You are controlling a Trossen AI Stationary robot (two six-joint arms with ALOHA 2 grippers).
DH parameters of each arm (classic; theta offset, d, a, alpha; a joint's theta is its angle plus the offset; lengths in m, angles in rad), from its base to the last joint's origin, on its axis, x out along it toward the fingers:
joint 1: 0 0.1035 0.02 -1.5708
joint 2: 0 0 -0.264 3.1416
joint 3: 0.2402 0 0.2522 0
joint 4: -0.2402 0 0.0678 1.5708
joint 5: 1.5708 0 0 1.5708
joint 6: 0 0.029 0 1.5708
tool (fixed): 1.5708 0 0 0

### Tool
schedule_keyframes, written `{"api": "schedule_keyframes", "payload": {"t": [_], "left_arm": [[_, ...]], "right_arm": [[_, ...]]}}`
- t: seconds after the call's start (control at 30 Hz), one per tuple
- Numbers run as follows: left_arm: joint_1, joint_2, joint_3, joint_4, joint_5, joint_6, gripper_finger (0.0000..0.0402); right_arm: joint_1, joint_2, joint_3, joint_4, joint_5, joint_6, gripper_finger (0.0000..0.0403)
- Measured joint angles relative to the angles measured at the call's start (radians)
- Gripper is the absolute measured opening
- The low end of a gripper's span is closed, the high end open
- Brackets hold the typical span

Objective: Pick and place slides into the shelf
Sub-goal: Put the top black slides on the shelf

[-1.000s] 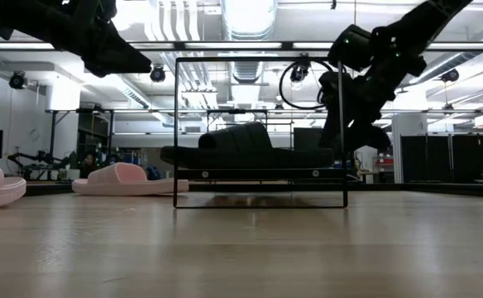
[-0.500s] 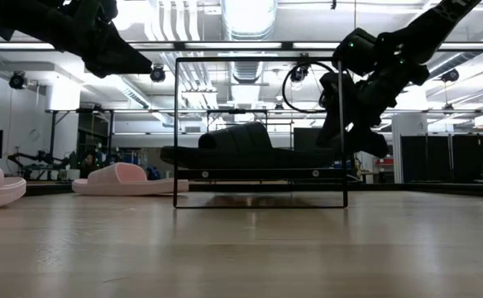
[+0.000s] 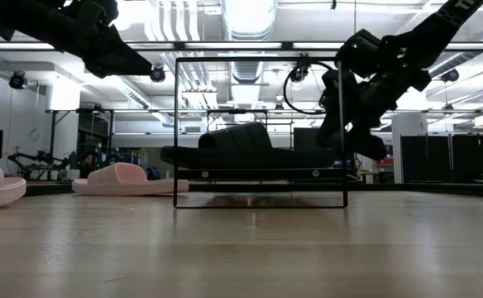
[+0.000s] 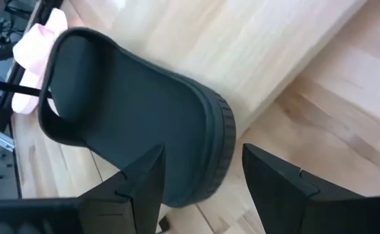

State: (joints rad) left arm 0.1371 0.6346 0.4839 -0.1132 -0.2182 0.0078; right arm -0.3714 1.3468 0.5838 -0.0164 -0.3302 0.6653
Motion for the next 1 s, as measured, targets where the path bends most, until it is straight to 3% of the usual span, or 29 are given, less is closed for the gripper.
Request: {"api": "schedule_keyframes", "payload": {"t": [0.57,1.0], "left_arm": [[0.000,0.000,0.000,0.000,0.000,0.001,0.0130],[0.000,0.000,0.000,0.000,-0.007,0.008,0.0130]], "right_arm": [[0.010,0.000,-0.074,0.129,0.009,0.034,0.0187],[0.033,0.000,-0.086,0.161,0.020,0.031,0.0114]]}}
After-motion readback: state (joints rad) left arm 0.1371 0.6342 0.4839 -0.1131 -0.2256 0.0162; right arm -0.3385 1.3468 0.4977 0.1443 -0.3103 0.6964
